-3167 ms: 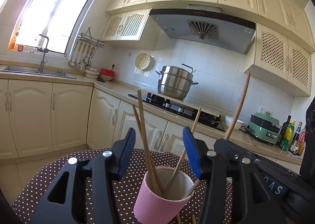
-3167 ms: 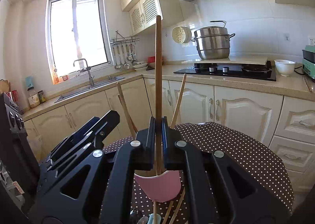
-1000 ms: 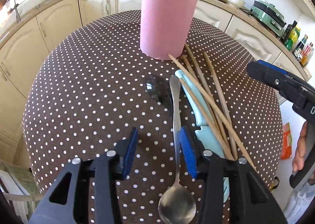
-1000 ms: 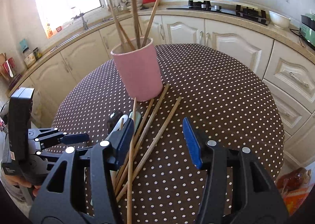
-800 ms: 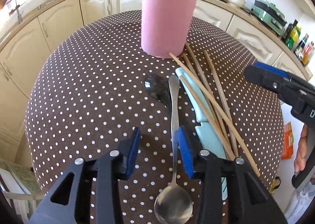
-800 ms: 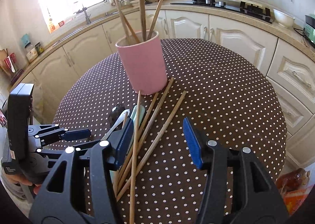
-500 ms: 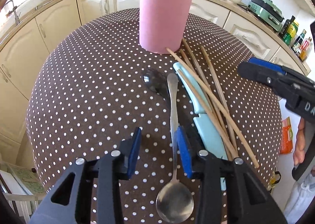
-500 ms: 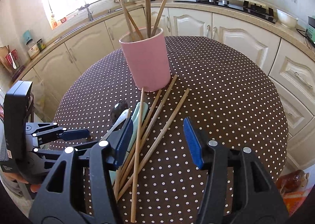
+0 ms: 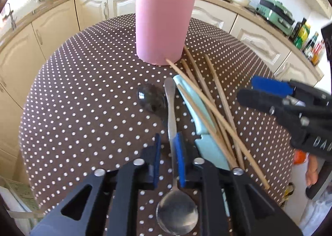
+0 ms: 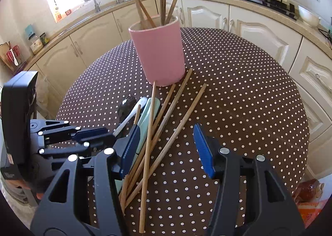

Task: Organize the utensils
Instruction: 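Close the left tool on the metal spoon while the right tool grasps a chopstick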

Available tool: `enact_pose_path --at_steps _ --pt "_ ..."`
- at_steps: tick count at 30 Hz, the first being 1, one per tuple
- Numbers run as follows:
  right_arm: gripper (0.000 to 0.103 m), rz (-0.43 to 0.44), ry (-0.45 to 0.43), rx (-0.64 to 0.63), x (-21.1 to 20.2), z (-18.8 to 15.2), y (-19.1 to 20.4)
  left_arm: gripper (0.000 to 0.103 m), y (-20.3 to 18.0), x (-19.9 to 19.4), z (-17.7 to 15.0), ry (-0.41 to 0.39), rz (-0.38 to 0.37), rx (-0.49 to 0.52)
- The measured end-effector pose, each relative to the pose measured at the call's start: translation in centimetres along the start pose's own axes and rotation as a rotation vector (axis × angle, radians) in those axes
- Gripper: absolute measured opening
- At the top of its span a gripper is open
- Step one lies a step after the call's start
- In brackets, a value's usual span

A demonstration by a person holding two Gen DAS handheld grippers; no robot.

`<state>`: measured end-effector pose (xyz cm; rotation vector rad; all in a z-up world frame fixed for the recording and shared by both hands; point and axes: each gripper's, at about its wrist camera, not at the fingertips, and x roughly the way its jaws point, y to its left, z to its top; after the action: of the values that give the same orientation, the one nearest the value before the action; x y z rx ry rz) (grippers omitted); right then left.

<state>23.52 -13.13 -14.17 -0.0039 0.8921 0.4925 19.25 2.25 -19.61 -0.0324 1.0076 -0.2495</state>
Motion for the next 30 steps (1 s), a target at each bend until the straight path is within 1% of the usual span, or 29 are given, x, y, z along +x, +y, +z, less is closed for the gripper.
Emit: enact_pose_path --at_steps 2,4,9,10,11,13,14,16,17,18,19,20,23,25,28,30 --pt "0.053 0.012 0.026 -0.007 0.5 0.0 0.1 0.006 -0.1 0.1 0.2 -0.002 -0.009 -0.007" --pt "0.053 0.019 0.049 -0.018 1.1 0.1 0.4 0.006 0.1 0.2 0.3 -0.004 -0.014 -0.022" --pt "0.043 0.04 0.099 -0.051 2.5 0.4 1.4 0.005 0.9 0.0 0.3 -0.011 -0.022 -0.064" --pt "0.038 0.042 0.108 -0.056 2.8 0.5 1.5 0.005 1.3 -0.1 0.1 -0.014 -0.016 -0.069" --pt "0.036 0.043 0.12 -0.061 3.1 0.5 1.6 0.005 1.5 -0.2 0.0 -0.018 -0.009 -0.073" --pt "0.036 0.043 0.132 -0.063 3.6 0.5 1.6 0.005 2.0 -0.3 -0.1 -0.02 0.001 -0.089" --pt "0.036 0.041 0.137 -0.063 3.8 0.5 1.7 0.005 2.3 -0.4 0.0 -0.016 -0.008 -0.099" --pt "0.036 0.042 0.145 -0.063 4.1 0.4 1.7 0.007 2.8 -0.5 -0.1 -0.018 -0.004 -0.116" --pt "0.036 0.041 0.146 -0.062 4.2 0.4 1.7 0.011 2.8 -0.6 -0.1 -0.015 0.001 -0.119" --pt "0.036 0.041 0.148 -0.061 4.2 0.3 1.7 0.017 3.1 -0.7 -0.1 -0.014 0.0 -0.12" --pt "0.036 0.042 0.149 -0.061 4.3 0.2 1.7 0.033 3.2 -0.9 -0.1 -0.017 -0.007 -0.116" --pt "0.036 0.04 0.15 -0.062 4.3 0.2 1.6 0.037 3.3 -1.1 -0.2 -0.019 -0.004 -0.109" --pt "0.036 0.039 0.15 -0.058 4.3 0.1 1.5 0.037 3.1 -1.0 -0.2 -0.008 0.008 -0.078" --pt "0.036 0.033 0.143 -0.058 4.3 0.2 1.4 0.037 3.0 -0.4 -0.1 0.02 0.03 -0.058" --pt "0.036 0.034 0.145 -0.066 4.4 0.4 1.4 0.036 2.4 -0.2 0.1 0.016 0.055 -0.025" --pt "0.036 0.033 0.15 -0.068 4.4 0.5 1.5 0.03 2.5 0.0 0.4 0.014 0.039 -0.029"
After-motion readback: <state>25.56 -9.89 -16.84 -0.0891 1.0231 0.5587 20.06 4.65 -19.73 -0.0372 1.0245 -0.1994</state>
